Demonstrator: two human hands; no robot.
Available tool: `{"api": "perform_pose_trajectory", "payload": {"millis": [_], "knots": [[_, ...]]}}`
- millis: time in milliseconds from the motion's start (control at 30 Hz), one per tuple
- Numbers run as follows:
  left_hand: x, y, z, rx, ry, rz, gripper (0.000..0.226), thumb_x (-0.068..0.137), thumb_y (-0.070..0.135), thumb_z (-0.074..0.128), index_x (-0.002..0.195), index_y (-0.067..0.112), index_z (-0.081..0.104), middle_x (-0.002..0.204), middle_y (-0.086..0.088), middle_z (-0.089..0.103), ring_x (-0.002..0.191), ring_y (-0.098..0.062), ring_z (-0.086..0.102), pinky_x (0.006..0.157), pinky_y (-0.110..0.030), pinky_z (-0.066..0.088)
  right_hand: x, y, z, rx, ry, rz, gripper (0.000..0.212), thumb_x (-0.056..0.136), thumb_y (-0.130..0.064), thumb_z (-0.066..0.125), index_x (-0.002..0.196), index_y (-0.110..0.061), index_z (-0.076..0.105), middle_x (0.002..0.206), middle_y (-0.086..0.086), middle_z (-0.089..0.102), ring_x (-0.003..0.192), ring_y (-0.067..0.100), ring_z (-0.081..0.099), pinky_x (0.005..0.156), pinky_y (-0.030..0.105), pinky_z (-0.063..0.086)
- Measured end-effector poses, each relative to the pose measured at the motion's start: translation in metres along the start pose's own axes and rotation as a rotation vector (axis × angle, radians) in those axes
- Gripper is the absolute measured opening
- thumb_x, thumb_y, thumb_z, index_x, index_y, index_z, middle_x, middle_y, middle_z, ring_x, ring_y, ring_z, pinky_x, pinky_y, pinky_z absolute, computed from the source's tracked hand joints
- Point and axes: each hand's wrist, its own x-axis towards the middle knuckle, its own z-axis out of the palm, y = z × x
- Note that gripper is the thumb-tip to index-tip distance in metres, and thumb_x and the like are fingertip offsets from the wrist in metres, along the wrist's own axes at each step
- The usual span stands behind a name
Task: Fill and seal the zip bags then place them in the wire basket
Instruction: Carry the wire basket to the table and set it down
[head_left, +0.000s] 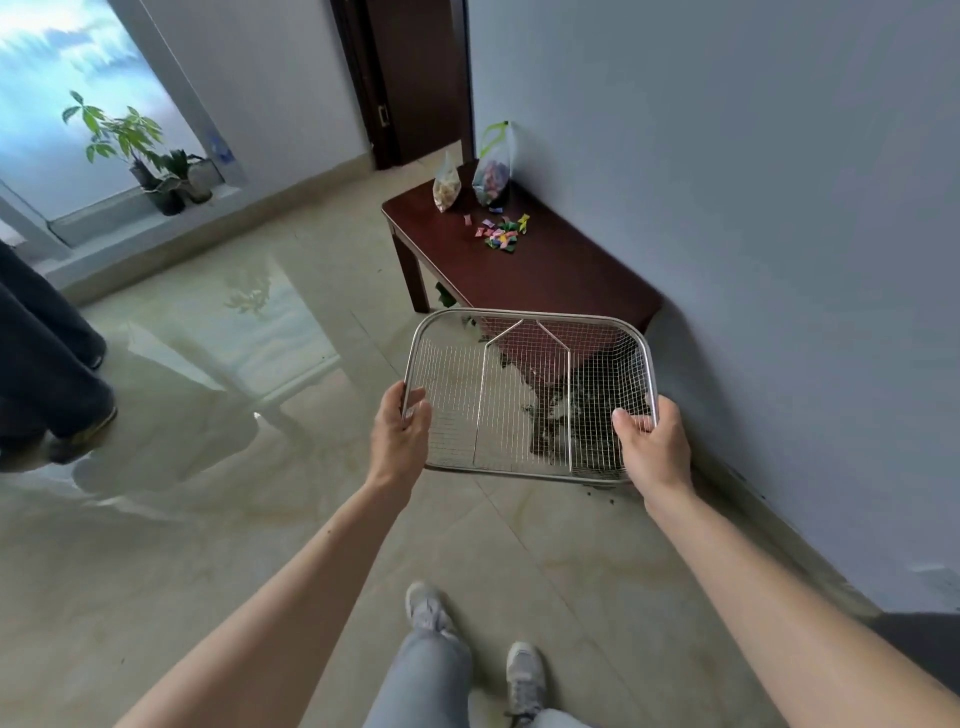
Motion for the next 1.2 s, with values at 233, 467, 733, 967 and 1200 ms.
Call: {"api": "perform_pose_trajectory", "payload": {"millis": [233, 467, 733, 967, 1200], "knots": [[0.116, 0.023, -0.012, 0.047, -0.074, -0.001, 0.029, 0.097, 0.012, 0.052, 0.126, 0.015, 0.051, 0.123, 0.000, 0.057, 0.114, -0.023, 0.058, 0.103, -0.048, 0.048, 0.058, -0.046, 0.071, 0.034, 0.035, 0.057, 0.048, 0.091, -0.032, 0.058, 0.129, -0.006, 0.045, 0.077, -0.008, 0.054, 0.080, 0.022, 0.056, 0.080, 0.045, 0.049], [0.226, 0.043, -0.023, 0.136, -0.178, 0.007, 0.032, 0.097, 0.015, 0.052, 0.129, 0.016, 0.049, 0.127, 0.001, 0.057, 0.117, -0.022, 0.058, 0.105, -0.050, 0.047, 0.099, -0.085, 0.133, 0.089, 0.105, 0.129, 0.053, 0.094, -0.029, 0.057, 0.138, -0.005, 0.039, 0.078, -0.009, 0.055, 0.079, 0.020, 0.056, 0.082, 0.043, 0.048], [0.326, 0.044, 0.006, 0.202, -0.262, -0.050, 0.036, 0.095, 0.023, 0.054, 0.130, 0.016, 0.051, 0.128, 0.000, 0.061, 0.113, -0.020, 0.061, 0.102, -0.051, 0.049, 0.160, -0.103, 0.173, 0.068, 0.183, 0.232, 0.055, 0.094, -0.030, 0.056, 0.140, -0.006, 0.038, 0.079, -0.009, 0.057, 0.092, 0.025, 0.058, 0.091, 0.044, 0.047], [0.404, 0.039, 0.063, 0.291, -0.336, -0.062, 0.025, 0.095, 0.027, 0.052, 0.118, 0.019, 0.055, 0.112, -0.003, 0.064, 0.100, -0.021, 0.063, 0.094, -0.052, 0.053, 0.244, -0.099, 0.192, 0.043, 0.236, 0.316, 0.046, 0.095, -0.031, 0.054, 0.134, -0.009, 0.043, 0.094, 0.001, 0.061, 0.094, 0.025, 0.058, 0.088, 0.041, 0.046], [0.459, 0.028, 0.116, 0.317, -0.396, -0.143, 0.024, 0.094, 0.024, 0.055, 0.118, 0.022, 0.054, 0.111, 0.002, 0.062, 0.097, -0.016, 0.060, 0.095, -0.049, 0.053, 0.307, -0.076, 0.204, 0.019, 0.266, 0.402, 0.036, 0.094, -0.029, 0.055, 0.124, -0.009, 0.048, 0.097, 0.002, 0.059, 0.093, 0.026, 0.057, 0.086, 0.041, 0.046]]}}
